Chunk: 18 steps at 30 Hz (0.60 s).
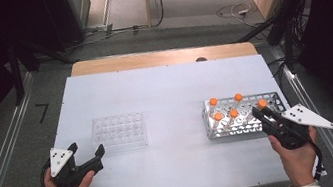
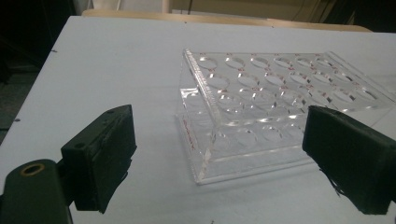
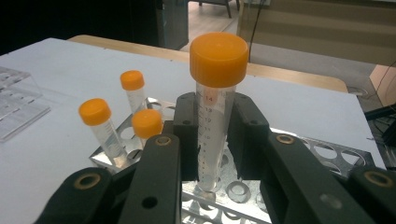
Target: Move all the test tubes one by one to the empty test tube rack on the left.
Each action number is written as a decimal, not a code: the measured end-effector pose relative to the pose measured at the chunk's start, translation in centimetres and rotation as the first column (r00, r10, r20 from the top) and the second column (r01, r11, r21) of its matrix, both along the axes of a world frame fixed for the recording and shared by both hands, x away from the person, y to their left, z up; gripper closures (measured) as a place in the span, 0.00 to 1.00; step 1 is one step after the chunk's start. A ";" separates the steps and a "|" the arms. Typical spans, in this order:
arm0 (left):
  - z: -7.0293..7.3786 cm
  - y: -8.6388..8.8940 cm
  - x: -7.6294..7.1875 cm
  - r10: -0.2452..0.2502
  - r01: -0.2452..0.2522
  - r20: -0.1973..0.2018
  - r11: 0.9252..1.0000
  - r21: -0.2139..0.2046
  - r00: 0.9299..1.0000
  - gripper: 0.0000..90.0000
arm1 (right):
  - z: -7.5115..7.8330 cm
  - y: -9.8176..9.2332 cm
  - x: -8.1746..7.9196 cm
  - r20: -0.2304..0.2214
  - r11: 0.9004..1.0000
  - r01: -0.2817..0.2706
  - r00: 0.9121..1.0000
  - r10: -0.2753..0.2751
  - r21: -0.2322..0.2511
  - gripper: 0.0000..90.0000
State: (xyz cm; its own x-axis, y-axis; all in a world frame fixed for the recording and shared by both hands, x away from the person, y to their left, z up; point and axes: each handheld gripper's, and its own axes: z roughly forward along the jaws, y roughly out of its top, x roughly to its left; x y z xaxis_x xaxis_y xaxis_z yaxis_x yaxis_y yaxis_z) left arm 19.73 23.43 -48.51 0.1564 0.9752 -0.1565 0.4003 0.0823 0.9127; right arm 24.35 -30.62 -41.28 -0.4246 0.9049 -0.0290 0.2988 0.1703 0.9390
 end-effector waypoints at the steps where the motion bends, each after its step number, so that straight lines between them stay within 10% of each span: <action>1: 0.0 0.0 0.0 -0.001 0.001 0.002 1.000 0.001 1.000 0.11 | 0.1 0.0 -0.3 0.002 1.000 -0.003 1.000 0.003 -0.004 0.80; 18: 1.8 -2.3 -0.3 -0.092 0.093 0.043 0.996 -0.007 0.995 0.12 | -1.1 0.9 -3.6 -0.035 0.995 -0.097 0.995 0.096 -0.008 0.80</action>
State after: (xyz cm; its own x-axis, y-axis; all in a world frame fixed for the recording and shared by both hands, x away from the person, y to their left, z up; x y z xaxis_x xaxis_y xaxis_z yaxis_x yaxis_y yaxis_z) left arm 19.42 21.16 -46.73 0.2525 0.9549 -0.1560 0.3675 0.0545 0.9284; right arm 20.74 -29.72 -42.38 -0.5108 0.8595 -0.0211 0.3124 0.2084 0.9268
